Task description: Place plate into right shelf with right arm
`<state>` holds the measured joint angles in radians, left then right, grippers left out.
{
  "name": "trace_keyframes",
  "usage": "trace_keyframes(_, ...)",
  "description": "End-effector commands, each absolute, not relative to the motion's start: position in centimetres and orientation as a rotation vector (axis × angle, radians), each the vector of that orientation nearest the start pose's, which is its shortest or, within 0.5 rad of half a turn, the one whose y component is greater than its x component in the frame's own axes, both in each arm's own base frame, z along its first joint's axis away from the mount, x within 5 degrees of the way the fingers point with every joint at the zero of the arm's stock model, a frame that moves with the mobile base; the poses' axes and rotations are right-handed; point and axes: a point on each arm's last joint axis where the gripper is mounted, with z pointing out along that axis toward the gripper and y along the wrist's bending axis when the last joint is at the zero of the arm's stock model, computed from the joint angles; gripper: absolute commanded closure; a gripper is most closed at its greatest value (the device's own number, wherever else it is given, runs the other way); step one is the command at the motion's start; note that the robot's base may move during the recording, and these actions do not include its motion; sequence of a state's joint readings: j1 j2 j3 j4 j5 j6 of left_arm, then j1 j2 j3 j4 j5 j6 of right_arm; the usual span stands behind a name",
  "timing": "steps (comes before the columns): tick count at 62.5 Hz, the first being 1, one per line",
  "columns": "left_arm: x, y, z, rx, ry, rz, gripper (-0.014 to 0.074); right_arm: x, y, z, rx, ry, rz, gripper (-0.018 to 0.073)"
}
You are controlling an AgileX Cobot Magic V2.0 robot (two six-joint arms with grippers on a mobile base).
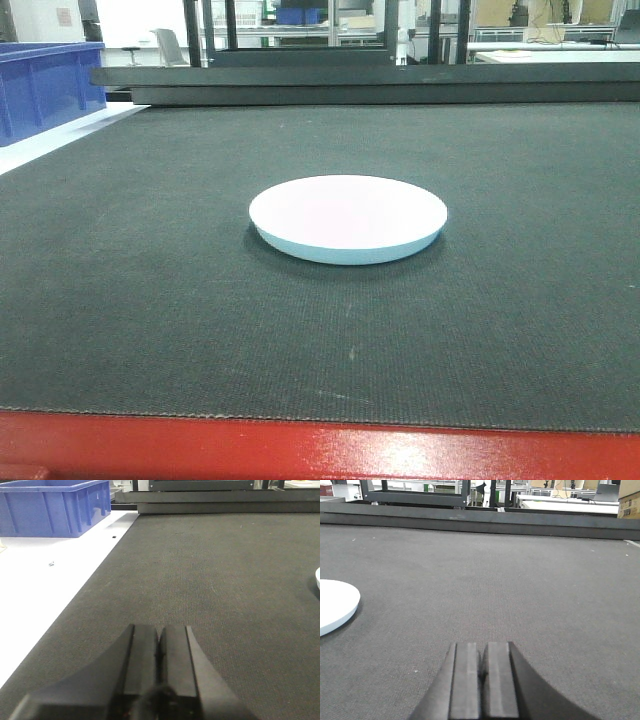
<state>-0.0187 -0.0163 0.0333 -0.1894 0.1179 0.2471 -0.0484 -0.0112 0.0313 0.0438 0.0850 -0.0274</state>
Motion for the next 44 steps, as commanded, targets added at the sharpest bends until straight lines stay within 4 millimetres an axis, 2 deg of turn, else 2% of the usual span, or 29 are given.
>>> trace_keyframes(1, 5.6, -0.19, 19.78, 0.056, 1.528, 0.012, 0.0643, 5.5, -0.28, 20.76, 0.043, 1.475, -0.034, 0.0531)
trace_keyframes(44, 5.6, -0.19, 19.78, 0.056, 1.528, 0.012, 0.0643, 5.47, -0.29, 21.03, 0.043, 1.444, -0.036, 0.0531)
